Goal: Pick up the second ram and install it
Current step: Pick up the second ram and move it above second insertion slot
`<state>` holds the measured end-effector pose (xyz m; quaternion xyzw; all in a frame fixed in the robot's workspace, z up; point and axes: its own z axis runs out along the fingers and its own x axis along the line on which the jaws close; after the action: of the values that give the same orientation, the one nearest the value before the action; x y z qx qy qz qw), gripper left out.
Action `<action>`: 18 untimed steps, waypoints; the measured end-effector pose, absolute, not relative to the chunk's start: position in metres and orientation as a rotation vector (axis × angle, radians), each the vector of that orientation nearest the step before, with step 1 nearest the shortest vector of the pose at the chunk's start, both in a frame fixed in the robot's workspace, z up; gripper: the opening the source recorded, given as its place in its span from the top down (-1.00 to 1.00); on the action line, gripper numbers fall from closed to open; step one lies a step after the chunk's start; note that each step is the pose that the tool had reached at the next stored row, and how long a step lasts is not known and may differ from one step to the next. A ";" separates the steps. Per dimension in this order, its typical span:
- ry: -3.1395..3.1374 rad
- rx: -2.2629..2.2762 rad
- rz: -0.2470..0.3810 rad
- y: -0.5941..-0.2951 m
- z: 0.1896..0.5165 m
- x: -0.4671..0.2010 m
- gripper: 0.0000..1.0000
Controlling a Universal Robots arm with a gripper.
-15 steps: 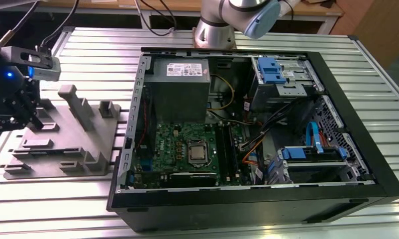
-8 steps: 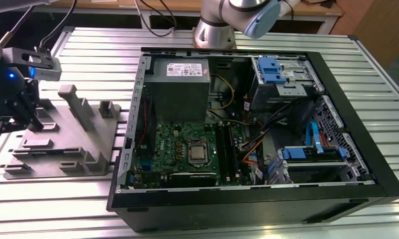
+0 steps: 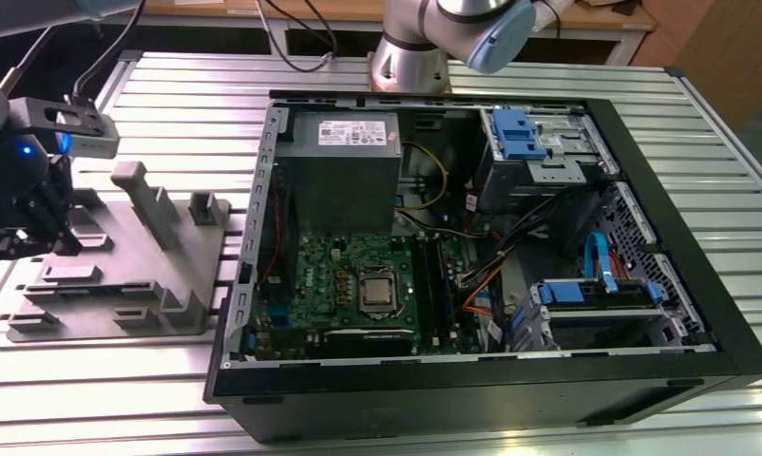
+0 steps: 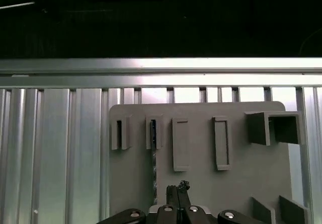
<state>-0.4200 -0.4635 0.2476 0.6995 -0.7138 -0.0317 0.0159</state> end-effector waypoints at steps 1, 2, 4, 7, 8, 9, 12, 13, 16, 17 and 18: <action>-2.211 2.183 -0.100 -0.464 0.247 -0.420 0.86; -2.202 2.190 -0.102 -0.464 0.246 -0.420 0.86; -2.182 2.206 -0.104 -0.465 0.245 -0.420 0.86; -2.150 2.232 -0.107 -0.465 0.242 -0.420 0.86; -2.138 2.242 -0.108 -0.465 0.241 -0.420 0.86; -2.126 2.253 -0.108 -0.465 0.240 -0.420 0.86; -2.090 2.284 -0.108 -0.466 0.238 -0.420 0.86; -2.080 2.292 -0.108 -0.466 0.237 -0.420 0.86; -2.055 2.312 -0.109 -0.467 0.235 -0.420 0.86; -2.048 2.318 -0.110 -0.468 0.234 -0.420 0.86; -2.041 2.323 -0.111 -0.468 0.233 -0.420 0.86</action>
<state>-0.4200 -0.4684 0.2332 0.7505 -0.6595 -0.0357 0.0238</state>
